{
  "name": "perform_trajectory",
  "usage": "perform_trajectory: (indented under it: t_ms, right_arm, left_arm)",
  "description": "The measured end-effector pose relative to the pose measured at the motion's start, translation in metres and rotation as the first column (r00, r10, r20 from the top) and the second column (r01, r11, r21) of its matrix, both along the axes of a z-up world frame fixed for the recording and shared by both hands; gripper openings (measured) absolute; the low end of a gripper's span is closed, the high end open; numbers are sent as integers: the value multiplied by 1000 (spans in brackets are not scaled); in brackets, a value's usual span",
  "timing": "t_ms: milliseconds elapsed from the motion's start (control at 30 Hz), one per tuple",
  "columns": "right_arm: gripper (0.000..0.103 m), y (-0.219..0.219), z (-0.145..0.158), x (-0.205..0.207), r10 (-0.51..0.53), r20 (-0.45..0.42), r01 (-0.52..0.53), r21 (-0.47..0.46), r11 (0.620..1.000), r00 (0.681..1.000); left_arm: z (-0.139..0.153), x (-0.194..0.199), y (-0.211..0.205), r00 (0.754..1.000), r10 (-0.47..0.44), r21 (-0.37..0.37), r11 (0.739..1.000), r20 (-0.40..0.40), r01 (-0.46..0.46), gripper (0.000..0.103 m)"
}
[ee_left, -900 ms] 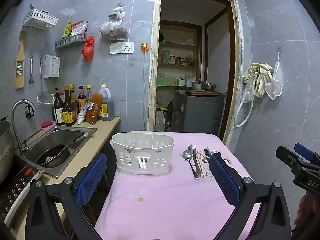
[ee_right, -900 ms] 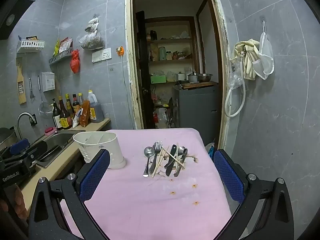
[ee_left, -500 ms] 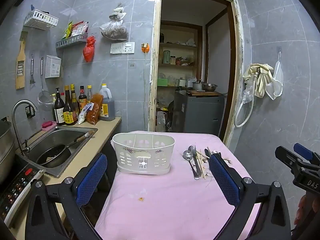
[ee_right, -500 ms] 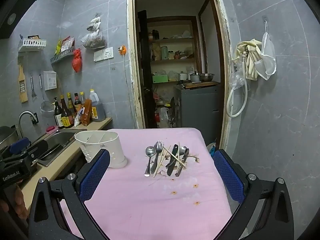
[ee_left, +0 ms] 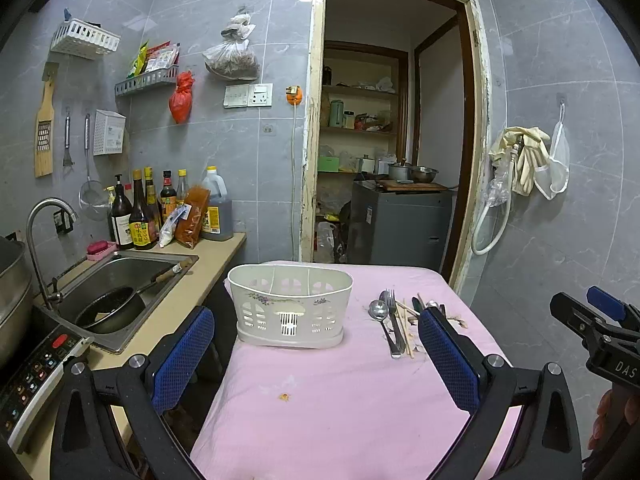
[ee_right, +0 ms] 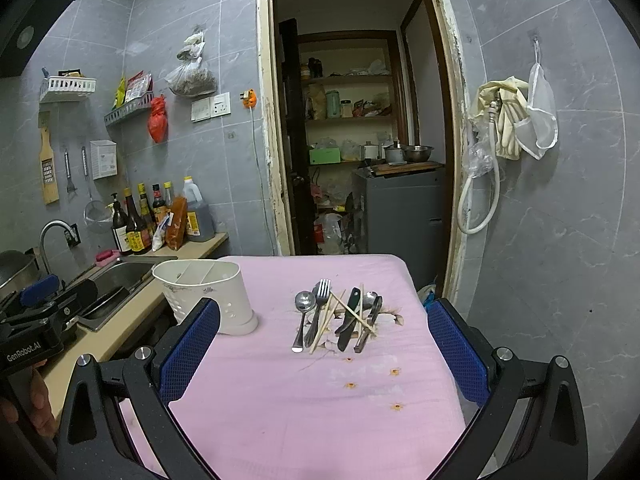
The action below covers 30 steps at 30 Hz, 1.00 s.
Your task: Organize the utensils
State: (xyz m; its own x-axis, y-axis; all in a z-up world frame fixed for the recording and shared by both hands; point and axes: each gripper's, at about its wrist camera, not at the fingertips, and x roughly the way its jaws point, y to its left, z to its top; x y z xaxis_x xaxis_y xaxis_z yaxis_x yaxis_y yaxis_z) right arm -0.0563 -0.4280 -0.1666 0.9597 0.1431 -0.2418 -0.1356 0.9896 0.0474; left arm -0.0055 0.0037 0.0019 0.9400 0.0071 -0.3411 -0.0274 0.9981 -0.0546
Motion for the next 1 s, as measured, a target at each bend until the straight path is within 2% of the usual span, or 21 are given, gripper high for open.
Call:
perform_trajectory:
  t_ms: [1000]
  right_arm:
    - [102,3,-1,2,5,-9,-5,0,1000,1000]
  left_arm:
    - [-1,-1,1,1000,-3,5,1000,-1,3,103]
